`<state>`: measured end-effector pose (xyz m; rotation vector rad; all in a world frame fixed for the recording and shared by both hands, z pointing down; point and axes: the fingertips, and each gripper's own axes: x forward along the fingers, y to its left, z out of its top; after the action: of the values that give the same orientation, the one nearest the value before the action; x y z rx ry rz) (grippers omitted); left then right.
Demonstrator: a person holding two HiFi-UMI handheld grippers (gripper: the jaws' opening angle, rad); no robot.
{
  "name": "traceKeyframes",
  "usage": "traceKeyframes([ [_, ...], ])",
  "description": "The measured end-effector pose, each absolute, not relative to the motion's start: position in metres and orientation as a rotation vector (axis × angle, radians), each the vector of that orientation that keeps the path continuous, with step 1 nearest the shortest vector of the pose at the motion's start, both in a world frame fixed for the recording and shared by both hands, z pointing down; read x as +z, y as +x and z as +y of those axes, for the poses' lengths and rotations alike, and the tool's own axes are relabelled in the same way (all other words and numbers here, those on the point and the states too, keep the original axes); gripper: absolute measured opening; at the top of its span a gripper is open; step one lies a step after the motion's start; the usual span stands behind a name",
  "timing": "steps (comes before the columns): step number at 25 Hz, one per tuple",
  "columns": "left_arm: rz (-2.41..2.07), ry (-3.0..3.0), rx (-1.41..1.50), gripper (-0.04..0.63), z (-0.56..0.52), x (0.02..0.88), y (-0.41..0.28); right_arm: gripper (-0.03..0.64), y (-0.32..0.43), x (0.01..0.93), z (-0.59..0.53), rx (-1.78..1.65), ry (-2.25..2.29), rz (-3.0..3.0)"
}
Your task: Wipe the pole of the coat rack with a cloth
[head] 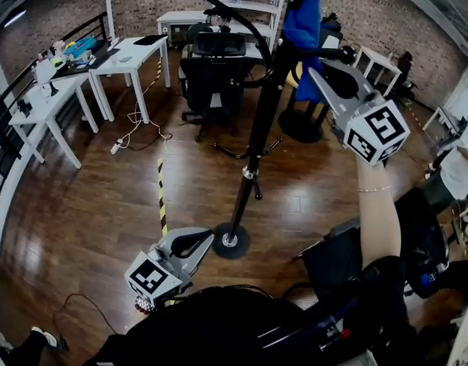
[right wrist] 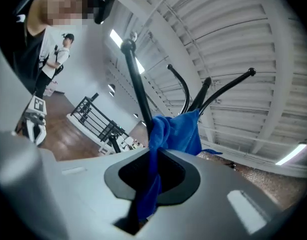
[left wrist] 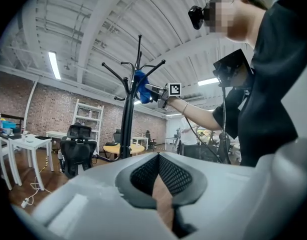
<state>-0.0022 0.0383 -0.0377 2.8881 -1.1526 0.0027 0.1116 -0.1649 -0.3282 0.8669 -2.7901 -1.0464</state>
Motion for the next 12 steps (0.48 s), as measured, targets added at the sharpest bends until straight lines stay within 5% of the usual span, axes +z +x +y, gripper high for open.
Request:
traceKeyframes([
  [12,-1.170,2.853,0.006,0.006,0.037,-0.033,-0.005,0.035,0.123,-0.267,-0.131,-0.786,0.885,-3.010],
])
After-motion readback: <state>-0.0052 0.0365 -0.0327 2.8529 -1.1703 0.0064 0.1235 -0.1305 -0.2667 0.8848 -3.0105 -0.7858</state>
